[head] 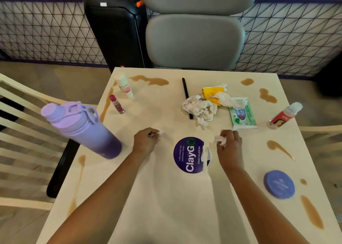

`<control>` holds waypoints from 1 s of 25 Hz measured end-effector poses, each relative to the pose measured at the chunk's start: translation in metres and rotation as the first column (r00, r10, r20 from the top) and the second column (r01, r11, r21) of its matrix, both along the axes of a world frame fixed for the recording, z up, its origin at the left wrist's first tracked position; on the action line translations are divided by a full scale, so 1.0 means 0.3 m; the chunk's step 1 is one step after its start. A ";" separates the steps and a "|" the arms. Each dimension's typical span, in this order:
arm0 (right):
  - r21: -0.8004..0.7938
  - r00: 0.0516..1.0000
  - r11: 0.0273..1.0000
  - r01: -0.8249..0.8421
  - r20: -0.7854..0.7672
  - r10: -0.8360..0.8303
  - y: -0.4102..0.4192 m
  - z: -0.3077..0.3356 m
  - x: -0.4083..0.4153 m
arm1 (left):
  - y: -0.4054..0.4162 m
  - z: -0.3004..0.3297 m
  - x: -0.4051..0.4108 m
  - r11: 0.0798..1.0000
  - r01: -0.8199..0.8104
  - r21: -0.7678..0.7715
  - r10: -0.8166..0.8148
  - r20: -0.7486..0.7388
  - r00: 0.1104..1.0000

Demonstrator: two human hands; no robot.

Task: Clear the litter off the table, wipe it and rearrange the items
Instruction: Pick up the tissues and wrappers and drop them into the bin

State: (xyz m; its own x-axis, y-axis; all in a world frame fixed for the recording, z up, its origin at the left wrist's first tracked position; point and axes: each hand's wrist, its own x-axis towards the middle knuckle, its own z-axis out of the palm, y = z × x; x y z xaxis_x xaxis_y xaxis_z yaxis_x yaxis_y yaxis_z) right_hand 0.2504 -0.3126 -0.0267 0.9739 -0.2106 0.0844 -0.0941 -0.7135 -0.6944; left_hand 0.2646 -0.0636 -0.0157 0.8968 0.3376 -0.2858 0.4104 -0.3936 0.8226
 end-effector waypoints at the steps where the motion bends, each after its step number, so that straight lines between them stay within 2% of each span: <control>1: 0.022 1.000 1.000 0.002 0.014 -0.002 0.019 0.016 -0.040 | -0.007 0.022 -0.030 0.996 0.013 -0.086 -0.015 -0.019 1.000; 3: 0.071 0.999 0.997 -0.027 0.032 0.025 0.081 0.047 -0.131 | -0.011 0.062 -0.108 0.984 0.022 -0.177 -0.030 -0.038 0.999; 9: 0.162 0.987 0.974 -0.160 0.011 0.160 0.413 0.150 -0.427 | 0.089 0.133 -0.444 0.961 -0.077 -0.265 0.086 0.023 0.996; 13: 0.155 0.957 0.944 -0.291 0.056 0.286 0.667 0.178 -0.681 | 0.317 0.153 -0.762 0.981 -0.116 -0.155 0.122 0.030 0.992; 16: 0.115 0.863 0.856 -0.503 0.016 0.505 0.843 0.185 -0.861 | 0.508 0.132 -0.998 0.944 -0.236 -0.229 0.249 0.025 0.968; 19: 0.091 0.734 0.732 -0.676 -0.015 0.679 1.040 0.185 -1.024 | 0.696 0.081 -1.210 0.860 -0.427 -0.280 0.443 -0.005 0.897; 23: 0.135 0.612 0.623 -0.770 -0.118 0.782 1.257 0.164 -1.172 | 0.881 -0.007 -1.386 0.706 -0.645 -0.291 0.652 -0.089 0.753; 25: 0.163 0.559 0.576 -0.801 -0.140 0.817 1.315 0.140 -1.208 | 0.932 -0.039 -1.428 0.668 -0.688 -0.285 0.685 -0.126 0.718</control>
State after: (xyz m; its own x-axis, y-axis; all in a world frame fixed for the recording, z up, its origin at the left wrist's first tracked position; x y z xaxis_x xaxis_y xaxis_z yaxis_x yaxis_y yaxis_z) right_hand -0.1119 0.0821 0.0153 0.7314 0.6761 -0.0887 0.3699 -0.5027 -0.7813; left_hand -0.1639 0.2159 -0.0273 0.4431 0.7563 -0.4813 0.4737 0.2583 0.8420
